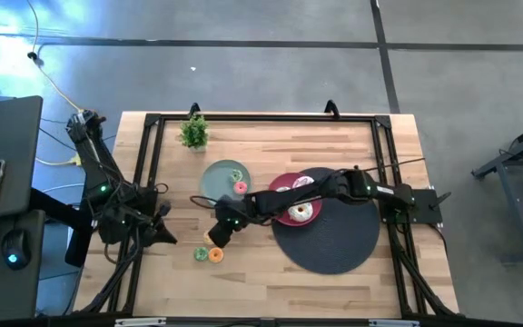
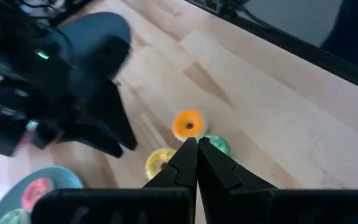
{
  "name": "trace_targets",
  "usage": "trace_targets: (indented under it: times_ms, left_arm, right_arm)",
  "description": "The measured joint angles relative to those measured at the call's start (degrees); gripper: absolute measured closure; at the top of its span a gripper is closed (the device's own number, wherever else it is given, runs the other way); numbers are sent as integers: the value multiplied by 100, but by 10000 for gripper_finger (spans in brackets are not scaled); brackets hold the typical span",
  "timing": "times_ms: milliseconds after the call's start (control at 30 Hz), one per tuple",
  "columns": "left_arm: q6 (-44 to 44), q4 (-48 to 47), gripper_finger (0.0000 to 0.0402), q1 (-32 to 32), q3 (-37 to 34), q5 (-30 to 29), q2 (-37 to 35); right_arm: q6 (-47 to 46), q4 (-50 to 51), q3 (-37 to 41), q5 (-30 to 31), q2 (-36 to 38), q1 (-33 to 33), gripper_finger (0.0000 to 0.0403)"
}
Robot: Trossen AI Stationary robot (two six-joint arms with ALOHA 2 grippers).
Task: Pick & Place donuts
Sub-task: Put the small yellow donut on the blue plate
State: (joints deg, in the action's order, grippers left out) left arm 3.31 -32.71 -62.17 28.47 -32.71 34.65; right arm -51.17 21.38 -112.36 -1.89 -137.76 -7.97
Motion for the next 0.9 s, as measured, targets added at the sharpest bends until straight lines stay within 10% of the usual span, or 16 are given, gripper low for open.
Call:
trace_targets:
  times_ms: [400, 533, 900]
  left_arm:
    - [-2, -23, 401, -46, 0, -659, 0]
    - [50, -13, 401, -46, 0, -671, 0]
    - [154, -391, 400, 73, -2, -844, 157]
  right_arm:
    - [575, -454, 0, -162, -77, -50, 251]
    - [-150, -620, -31, -1194, -116, -79, 251]
    - [689, 1057, -640, -131, 293, -71, 252]
